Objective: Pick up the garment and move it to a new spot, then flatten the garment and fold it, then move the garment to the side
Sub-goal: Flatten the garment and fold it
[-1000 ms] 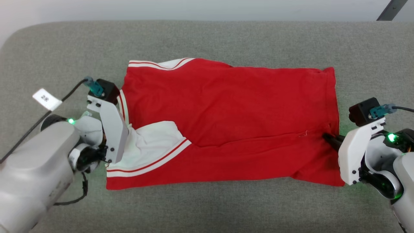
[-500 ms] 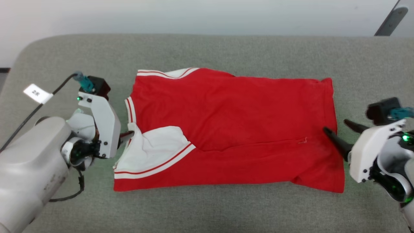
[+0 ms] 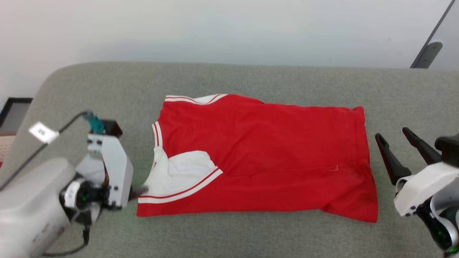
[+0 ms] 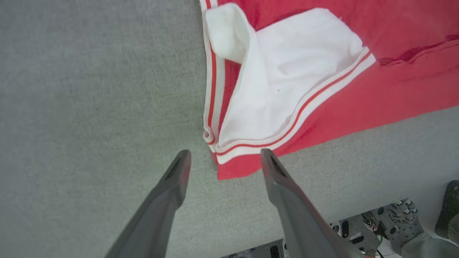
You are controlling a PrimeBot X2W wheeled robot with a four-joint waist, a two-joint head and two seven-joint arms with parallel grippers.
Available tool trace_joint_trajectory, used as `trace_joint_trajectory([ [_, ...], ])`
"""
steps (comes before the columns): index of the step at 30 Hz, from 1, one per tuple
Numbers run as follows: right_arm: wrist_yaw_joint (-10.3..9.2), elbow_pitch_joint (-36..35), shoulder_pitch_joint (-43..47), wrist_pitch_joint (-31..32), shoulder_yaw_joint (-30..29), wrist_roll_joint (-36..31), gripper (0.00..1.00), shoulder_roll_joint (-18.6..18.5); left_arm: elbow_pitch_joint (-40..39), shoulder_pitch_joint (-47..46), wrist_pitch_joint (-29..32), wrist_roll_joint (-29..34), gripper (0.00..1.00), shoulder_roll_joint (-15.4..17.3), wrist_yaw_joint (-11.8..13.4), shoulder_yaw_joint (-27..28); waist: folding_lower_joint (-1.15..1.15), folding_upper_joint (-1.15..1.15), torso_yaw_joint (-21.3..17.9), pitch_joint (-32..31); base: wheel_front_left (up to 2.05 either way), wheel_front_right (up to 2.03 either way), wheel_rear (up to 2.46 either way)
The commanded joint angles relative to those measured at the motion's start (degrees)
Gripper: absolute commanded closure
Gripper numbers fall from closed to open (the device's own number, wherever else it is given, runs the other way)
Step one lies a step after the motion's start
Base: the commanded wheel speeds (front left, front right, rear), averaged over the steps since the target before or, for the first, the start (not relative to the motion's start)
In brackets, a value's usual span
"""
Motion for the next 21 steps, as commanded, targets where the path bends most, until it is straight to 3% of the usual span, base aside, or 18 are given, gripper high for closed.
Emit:
trace_joint_trajectory([
  [1,-0.09,-1.3,1.3,-1.1,-1.4,-1.4,0.0,1.0,-1.4,1.5,1.1,-0.7,0.0,0.8,1.1,-0.3,0.0,0.0,-0.1,-0.9,0.0,0.0,0.0],
  [7,-0.09,-5.7,4.7,-2.7,-5.1,-4.6,0.0,4.8,-4.4,3.8,2.2,-1.6,0.0,2.0,4.2,-0.8,0.0,0.0,-1.4,-1.4,0.0,0.0,0.0],
  [11,-0.09,-7.7,6.2,-2.2,-6.9,-5.5,0.0,6.7,-2.9,5.5,1.8,-2.9,0.0,1.0,4.6,-0.9,0.0,0.0,-2.7,-1.1,0.0,0.0,0.0],
  [21,-0.09,-11.5,7.0,-0.8,-8.4,-6.0,0.0,8.3,7.6,6.9,-2.6,-1.9,0.0,-3.4,0.6,-1.0,0.0,0.0,-5.4,0.9,0.0,0.0,0.0],
])
